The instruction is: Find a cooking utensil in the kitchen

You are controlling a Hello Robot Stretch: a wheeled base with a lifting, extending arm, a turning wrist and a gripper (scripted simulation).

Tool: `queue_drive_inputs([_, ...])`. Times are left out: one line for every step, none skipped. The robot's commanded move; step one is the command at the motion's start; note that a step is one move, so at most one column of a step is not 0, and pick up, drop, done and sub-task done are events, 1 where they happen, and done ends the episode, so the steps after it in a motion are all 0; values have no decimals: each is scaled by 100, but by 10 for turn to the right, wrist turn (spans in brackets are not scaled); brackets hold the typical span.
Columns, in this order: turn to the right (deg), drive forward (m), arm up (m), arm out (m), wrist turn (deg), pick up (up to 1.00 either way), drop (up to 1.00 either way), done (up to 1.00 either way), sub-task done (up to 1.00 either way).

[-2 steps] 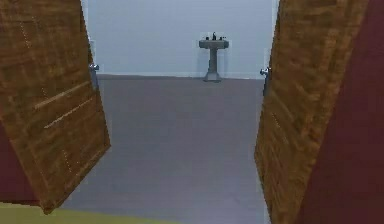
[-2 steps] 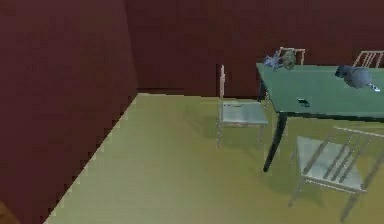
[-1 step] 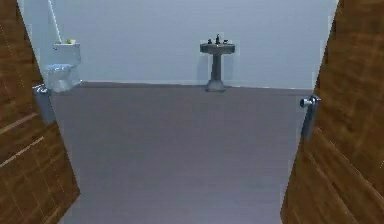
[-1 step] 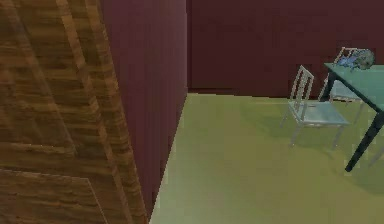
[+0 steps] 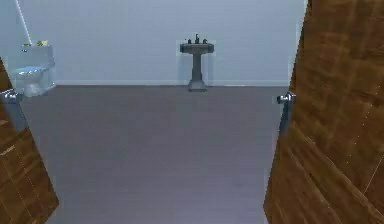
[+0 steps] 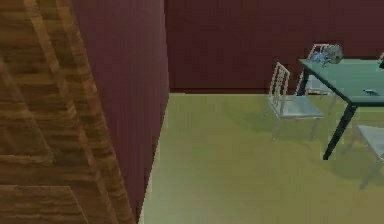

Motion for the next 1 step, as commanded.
queue_drive_inputs([0, 100, 0, 0, 0, 0, 0, 0, 0])
